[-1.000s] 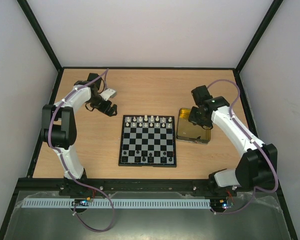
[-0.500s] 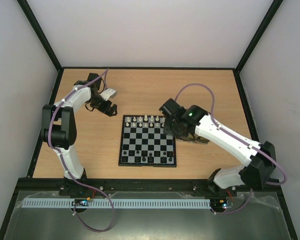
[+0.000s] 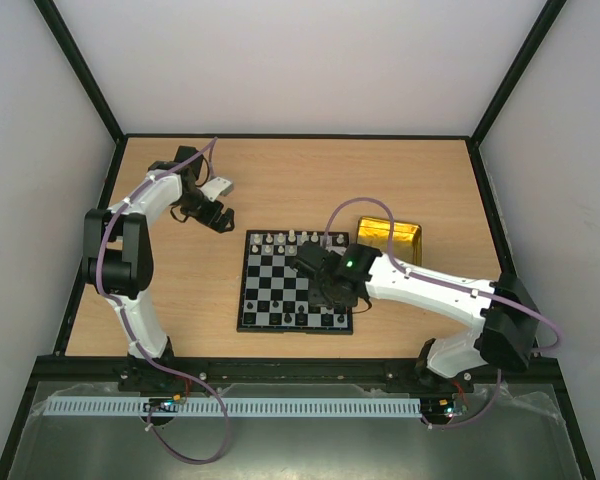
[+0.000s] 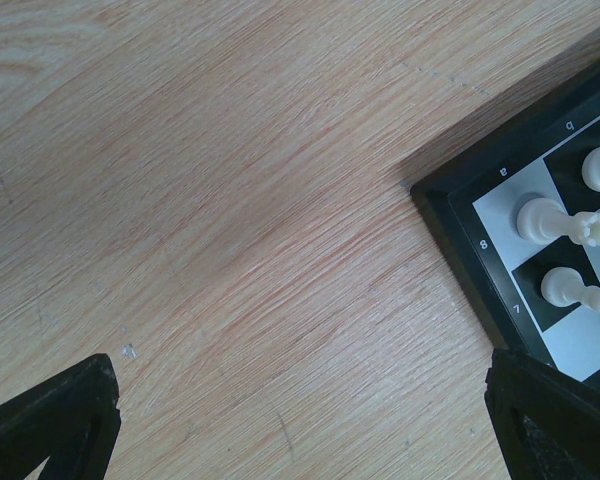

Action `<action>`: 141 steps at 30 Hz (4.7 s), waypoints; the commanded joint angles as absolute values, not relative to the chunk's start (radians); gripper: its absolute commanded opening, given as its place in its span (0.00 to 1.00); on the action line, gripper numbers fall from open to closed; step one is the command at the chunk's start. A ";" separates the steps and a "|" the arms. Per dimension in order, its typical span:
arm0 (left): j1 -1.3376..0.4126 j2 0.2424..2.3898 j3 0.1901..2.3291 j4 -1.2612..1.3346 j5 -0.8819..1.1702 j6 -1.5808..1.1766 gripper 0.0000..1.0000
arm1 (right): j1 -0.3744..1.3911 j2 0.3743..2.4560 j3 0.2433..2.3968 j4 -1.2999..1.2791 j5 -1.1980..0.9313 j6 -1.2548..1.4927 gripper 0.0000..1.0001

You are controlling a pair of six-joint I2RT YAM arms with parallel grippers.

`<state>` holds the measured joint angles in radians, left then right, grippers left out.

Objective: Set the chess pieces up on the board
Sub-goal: Place the chess piece on the chessboard.

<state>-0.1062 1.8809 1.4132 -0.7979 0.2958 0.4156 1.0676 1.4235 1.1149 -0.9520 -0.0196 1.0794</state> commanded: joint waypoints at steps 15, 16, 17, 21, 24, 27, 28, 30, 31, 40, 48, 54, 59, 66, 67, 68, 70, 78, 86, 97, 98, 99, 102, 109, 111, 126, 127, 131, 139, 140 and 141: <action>-0.108 1.861 1.419 -0.801 0.303 0.414 0.99 | 1.089 1.499 1.026 -0.835 -0.003 1.105 0.02; -0.108 1.861 1.419 -0.801 0.302 0.414 0.99 | 1.089 1.502 1.028 -0.833 -0.003 1.104 0.02; -0.107 1.861 1.419 -0.801 0.302 0.415 0.99 | 1.090 1.502 1.029 -0.833 -0.004 1.103 0.02; -0.107 1.862 1.418 -0.801 0.301 0.416 0.99 | 1.100 1.505 1.029 -0.830 -0.015 1.105 0.02; -0.107 1.863 1.418 -0.801 0.304 0.416 0.99 | 1.118 1.514 1.033 -0.828 -0.020 1.110 0.02; -0.107 1.863 1.419 -0.801 0.303 0.416 0.99 | 1.135 1.523 1.037 -0.821 -0.024 1.117 0.02; -0.107 1.862 1.419 -0.800 0.305 0.416 0.99 | 1.140 1.526 1.037 -0.818 -0.027 1.120 0.02; -0.107 1.862 1.420 -0.802 0.304 0.417 0.99 | 1.151 1.531 1.038 -0.816 -0.028 1.124 0.02; -0.107 1.861 1.420 -0.802 0.304 0.417 0.99 | 1.154 1.532 1.038 -0.815 -0.029 1.127 0.02; -0.107 1.861 1.422 -0.805 0.307 0.417 0.99 | 1.169 1.538 1.021 -0.796 -0.040 1.135 0.02; -0.107 1.859 1.418 -0.805 0.305 0.419 0.99 | 1.169 1.545 1.007 -0.791 -0.031 1.135 0.08; -0.107 1.861 1.418 -0.805 0.305 0.417 0.99 | 1.169 1.533 0.973 -0.768 -0.042 1.144 0.08; -0.107 1.864 1.417 -0.804 0.308 0.414 0.99 | 1.170 1.538 0.964 -0.754 -0.044 1.142 0.08; -0.107 1.863 1.414 -0.804 0.304 0.417 0.99 | 1.169 1.571 0.978 -0.739 -0.043 1.130 0.08; -0.107 1.863 1.413 -0.805 0.302 0.418 0.99 | 1.169 1.576 0.979 -0.736 -0.044 1.129 0.07; -0.107 1.863 1.416 -0.804 0.301 0.418 0.99 | 1.169 1.580 0.981 -0.734 -0.044 1.126 0.08; -0.107 1.863 1.415 -0.804 0.302 0.419 0.99 | 1.169 1.588 0.983 -0.735 -0.044 1.121 0.08; -0.107 1.865 1.412 -0.804 0.306 0.417 0.99 | 1.168 1.586 0.975 -0.738 -0.033 1.123 0.08; -0.107 1.871 1.420 -0.805 0.308 0.417 0.99 | 1.161 1.570 0.979 -0.753 -0.023 1.121 0.13; -0.107 1.873 1.425 -0.808 0.308 0.419 0.99 | 1.150 1.563 0.988 -0.768 -0.021 1.108 0.16; -0.107 1.873 1.424 -0.806 0.308 0.420 0.99 | 1.150 1.562 0.989 -0.768 -0.021 1.109 0.17; -0.107 1.874 1.423 -0.807 0.306 0.420 0.99 | 1.148 1.560 0.989 -0.768 -0.023 1.108 0.17; -0.107 1.876 1.421 -0.807 0.305 0.422 0.99 | 1.148 1.562 0.995 -0.770 -0.024 1.105 0.18; -0.107 1.877 1.423 -0.807 0.307 0.420 0.99 | 1.147 1.555 0.995 -0.773 -0.025 1.105 0.20; -0.107 1.877 1.422 -0.807 0.308 0.419 0.99 | 1.146 1.554 0.997 -0.772 -0.029 1.104 0.20; -0.107 1.875 1.417 -0.805 0.311 0.419 0.99 | 1.146 1.559 1.003 -0.766 -0.042 1.098 0.23; -0.107 1.875 1.416 -0.805 0.311 0.419 0.99 | 1.146 1.558 1.003 -0.768 -0.042 1.098 0.23; -0.107 1.876 1.416 -0.805 0.313 0.417 0.99 | 1.147 1.552 1.003 -0.777 -0.037 1.100 0.23; -0.107 1.875 1.417 -0.805 0.315 0.417 0.99 | 1.134 1.529 1.011 -0.810 -0.011 1.096 0.23; -0.107 1.875 1.416 -0.805 0.316 0.416 0.99 | 1.130 1.526 1.014 -0.817 -0.005 1.093 0.23; -0.107 1.876 1.417 -0.805 0.316 0.417 0.99 | 1.125 1.523 1.018 -0.822 -0.002 1.090 0.23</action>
<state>-0.1062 1.8809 1.4132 -0.7959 0.2989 0.4156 1.1412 1.5555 0.9867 -0.7597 -0.0475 1.0996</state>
